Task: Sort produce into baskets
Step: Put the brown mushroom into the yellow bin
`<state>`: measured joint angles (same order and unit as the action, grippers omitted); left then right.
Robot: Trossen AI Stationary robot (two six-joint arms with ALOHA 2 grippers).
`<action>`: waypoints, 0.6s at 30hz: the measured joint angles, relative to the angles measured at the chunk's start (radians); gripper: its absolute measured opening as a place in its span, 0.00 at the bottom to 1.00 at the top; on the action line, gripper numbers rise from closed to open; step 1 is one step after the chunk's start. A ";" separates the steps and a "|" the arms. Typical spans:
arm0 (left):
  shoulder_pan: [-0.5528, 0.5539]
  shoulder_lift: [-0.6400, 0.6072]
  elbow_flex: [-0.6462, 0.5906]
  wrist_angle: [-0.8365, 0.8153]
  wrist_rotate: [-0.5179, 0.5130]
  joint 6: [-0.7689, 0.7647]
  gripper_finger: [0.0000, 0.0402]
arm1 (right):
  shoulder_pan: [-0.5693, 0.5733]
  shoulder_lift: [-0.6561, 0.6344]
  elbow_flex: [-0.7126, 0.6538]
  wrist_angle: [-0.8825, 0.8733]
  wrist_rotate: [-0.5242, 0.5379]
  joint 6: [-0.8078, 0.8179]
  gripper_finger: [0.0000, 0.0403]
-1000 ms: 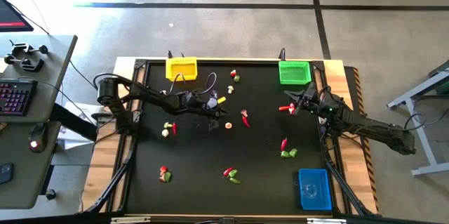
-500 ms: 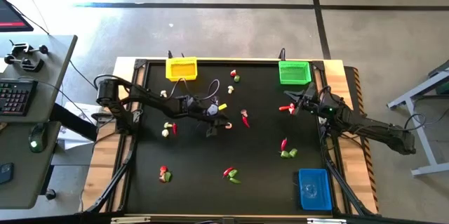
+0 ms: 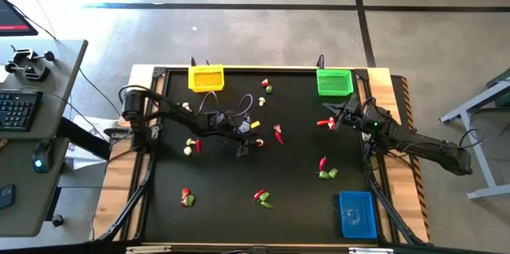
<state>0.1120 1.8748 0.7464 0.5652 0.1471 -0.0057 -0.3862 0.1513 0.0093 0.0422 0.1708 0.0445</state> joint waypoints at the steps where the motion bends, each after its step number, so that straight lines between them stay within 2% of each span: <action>1: 0.000 0.000 0.000 -0.001 0.000 -0.004 0.33 | 0.000 0.000 0.000 0.000 0.000 0.000 0.00; 7: 0.006 0.000 0.000 0.001 0.000 -0.001 0.30 | 0.000 0.000 0.000 0.000 0.000 0.000 0.00; 18: 0.018 0.035 0.000 0.024 0.008 0.017 0.17 | 0.000 0.000 0.000 0.000 0.001 0.000 0.00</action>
<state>0.1303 1.9094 0.7466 0.5893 0.1554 0.0116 -0.3862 0.1513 0.0093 0.0424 0.1714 0.0446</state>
